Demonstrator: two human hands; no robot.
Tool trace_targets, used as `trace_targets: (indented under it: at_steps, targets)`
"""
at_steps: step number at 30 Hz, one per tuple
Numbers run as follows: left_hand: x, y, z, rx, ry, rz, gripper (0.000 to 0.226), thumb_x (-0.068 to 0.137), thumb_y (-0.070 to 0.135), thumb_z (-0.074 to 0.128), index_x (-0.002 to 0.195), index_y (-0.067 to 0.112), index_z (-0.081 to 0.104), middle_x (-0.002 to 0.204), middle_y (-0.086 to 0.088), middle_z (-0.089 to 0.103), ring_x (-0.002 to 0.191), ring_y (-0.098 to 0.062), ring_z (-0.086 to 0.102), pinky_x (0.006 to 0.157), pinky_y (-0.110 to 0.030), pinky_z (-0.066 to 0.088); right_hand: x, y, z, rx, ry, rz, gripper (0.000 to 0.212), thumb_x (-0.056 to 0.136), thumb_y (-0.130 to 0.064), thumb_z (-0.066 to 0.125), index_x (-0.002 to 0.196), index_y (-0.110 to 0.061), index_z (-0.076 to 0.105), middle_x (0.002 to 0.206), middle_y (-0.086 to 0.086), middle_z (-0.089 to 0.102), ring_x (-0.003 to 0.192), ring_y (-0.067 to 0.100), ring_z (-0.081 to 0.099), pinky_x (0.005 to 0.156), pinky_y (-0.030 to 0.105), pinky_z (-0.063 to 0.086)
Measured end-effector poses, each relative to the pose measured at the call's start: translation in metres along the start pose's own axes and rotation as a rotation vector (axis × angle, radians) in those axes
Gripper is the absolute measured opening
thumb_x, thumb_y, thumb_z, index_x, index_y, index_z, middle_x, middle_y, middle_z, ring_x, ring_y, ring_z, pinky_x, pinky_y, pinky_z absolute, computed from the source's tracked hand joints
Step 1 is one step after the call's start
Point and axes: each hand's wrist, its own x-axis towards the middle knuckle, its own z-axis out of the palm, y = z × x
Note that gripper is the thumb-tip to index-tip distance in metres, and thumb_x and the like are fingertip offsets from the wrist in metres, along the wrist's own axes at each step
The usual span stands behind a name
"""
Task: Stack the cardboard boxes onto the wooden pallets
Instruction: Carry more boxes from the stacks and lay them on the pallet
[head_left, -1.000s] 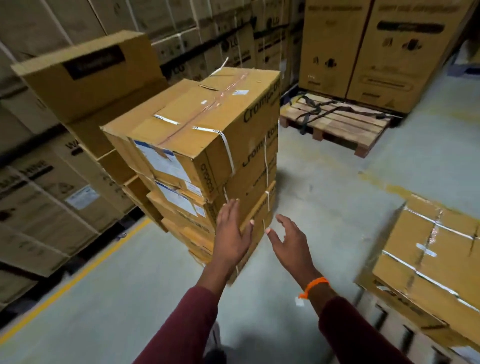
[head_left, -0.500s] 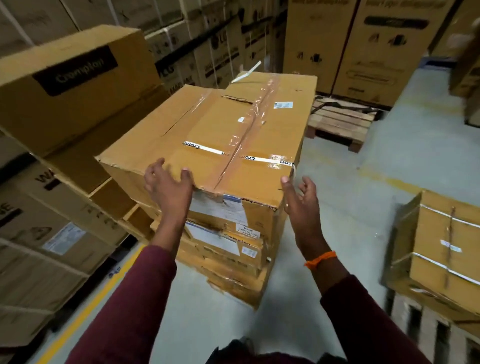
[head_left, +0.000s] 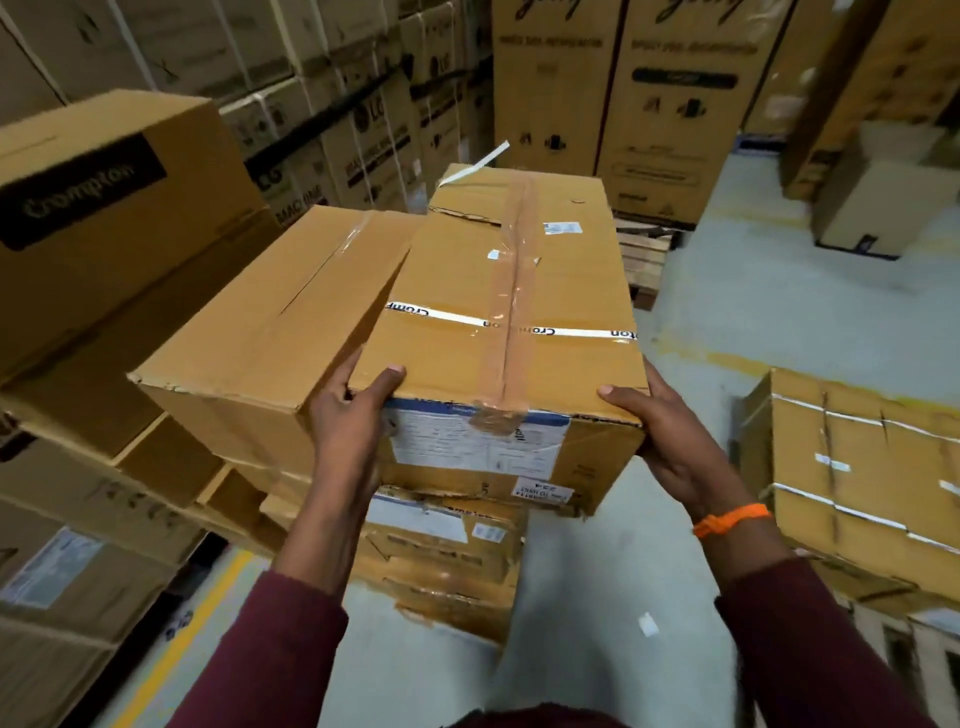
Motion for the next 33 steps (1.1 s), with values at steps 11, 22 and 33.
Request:
trace_targets:
  at_steps: [11,22,33]
  targets:
    - [-0.105,-0.03,0.142,0.058,-0.332,-0.045,0.048,0.084,0.01,0.077,0.123,0.028,0.057,0.114,0.01,0.066,0.1,-0.011,0.067,0.079,-0.029,0.055,-0.135,-0.015,-0.164,0.085,0.304,-0.058,0.066,0.094,-0.003,0.061,0.147,-0.04,0.048,0.136,-0.001,0.067,0.119,0.025,0.067,0.087,0.031,0.06]
    - [-0.245,-0.151,0.274,0.362,-0.819,-0.236,0.048,0.087,0.011,0.072,0.134,0.02,0.064,0.116,-0.005,0.073,0.103,-0.027,0.07,0.07,-0.027,0.056,-0.342,0.076,-0.328,0.05,0.582,0.1,0.066,0.094,-0.009,0.066,0.15,-0.039,0.046,0.14,-0.002,0.064,0.128,0.025,0.061,0.104,0.046,0.049]
    - [-0.474,-0.311,0.317,0.489,-0.598,-0.573,0.049,0.067,-0.004,0.077,0.112,0.015,0.069,0.109,-0.011,0.075,0.097,-0.034,0.072,0.079,-0.046,0.061,-0.495,0.197,-0.526,0.062,0.395,0.377,0.077,0.088,-0.002,0.072,0.148,-0.042,0.046,0.142,0.0,0.062,0.131,0.029,0.057,0.108,0.057,0.047]
